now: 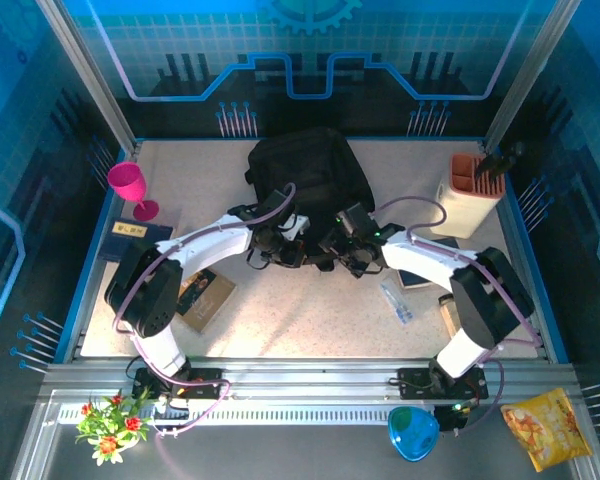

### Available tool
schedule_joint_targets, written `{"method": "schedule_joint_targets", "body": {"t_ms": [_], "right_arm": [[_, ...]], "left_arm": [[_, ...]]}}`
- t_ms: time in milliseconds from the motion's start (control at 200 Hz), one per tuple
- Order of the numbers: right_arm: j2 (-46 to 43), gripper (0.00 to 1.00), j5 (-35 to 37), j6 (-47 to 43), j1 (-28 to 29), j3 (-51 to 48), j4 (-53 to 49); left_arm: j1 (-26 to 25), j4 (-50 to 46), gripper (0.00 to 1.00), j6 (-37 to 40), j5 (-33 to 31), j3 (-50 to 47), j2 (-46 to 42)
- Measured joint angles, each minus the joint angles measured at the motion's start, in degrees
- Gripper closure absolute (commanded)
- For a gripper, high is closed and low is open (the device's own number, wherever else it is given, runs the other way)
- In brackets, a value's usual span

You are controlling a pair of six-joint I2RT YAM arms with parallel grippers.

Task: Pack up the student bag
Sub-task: Unzip the student bag at the top-center of the table.

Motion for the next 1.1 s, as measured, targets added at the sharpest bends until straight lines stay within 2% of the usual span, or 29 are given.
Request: {"method": "schedule_joint_targets", "body": {"t_ms": [135,305,450,675,1101], "right_arm": [[3.9,0.37,-0.4,1.4,0.9,2.6,0.3],[4.7,0.68,-0.9,2.1,1.0,3.1,0.5],[4.7,0.82,-0.8,1.8,0.9,3.2,0.7],[2.8,0.89,-0.9,1.1,0.8,2.7,1.5],[0.7,0.93,-1.1,-1.1,0.8,2.7,1.5]], "left_arm": [[0.0,0.3,1.00,0.0,0.0,-1.3,-1.5],[0.0,0.7,1.00,0.0,-0.5,-2.6,-3.3],[0.0,0.6,1.00,0.0,-2.7,-3.4,-4.4],[0.0,-0.4,1.00,0.4,-7.7,-3.8,-4.9],[-1.2,-3.0,1.00,1.8,-15.8,-1.8,-3.9]]}}
